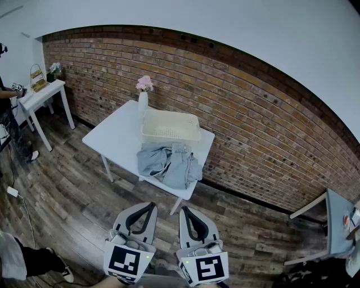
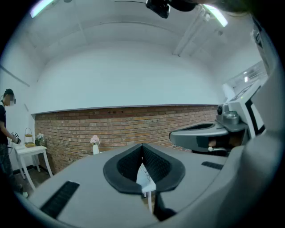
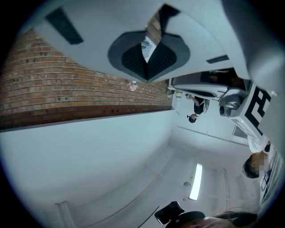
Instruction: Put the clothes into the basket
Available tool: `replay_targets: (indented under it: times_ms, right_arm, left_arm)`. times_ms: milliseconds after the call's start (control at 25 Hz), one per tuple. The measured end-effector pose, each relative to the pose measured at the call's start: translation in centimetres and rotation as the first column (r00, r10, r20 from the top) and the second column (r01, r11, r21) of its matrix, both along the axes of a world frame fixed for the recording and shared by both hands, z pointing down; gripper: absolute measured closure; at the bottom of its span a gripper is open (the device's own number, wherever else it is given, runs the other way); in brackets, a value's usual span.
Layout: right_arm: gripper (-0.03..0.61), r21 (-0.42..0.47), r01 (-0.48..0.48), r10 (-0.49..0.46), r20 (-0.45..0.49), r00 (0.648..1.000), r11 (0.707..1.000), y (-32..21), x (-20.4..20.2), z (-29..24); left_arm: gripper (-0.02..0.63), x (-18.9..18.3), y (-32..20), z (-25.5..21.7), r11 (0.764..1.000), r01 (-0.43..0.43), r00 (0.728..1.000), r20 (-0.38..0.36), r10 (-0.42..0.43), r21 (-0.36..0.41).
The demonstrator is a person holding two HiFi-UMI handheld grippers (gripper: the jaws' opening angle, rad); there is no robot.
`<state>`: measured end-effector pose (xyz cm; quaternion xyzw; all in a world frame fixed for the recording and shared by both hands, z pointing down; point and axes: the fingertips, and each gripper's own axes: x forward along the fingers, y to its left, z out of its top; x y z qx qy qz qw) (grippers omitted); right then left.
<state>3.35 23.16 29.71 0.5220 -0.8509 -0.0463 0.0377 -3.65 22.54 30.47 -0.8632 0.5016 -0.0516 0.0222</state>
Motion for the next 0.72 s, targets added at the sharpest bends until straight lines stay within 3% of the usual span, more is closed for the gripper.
replay_targets:
  times_ms: [720]
  right_arm:
    - [0.574, -0.001, -0.041, 0.041, 0.050, 0.998, 0.999, 1.04, 0.75, 0.06]
  left_arm:
    - [0.604, 0.19, 0.74, 0.51, 1.000, -0.027, 1.000, -0.001, 0.027, -0.012]
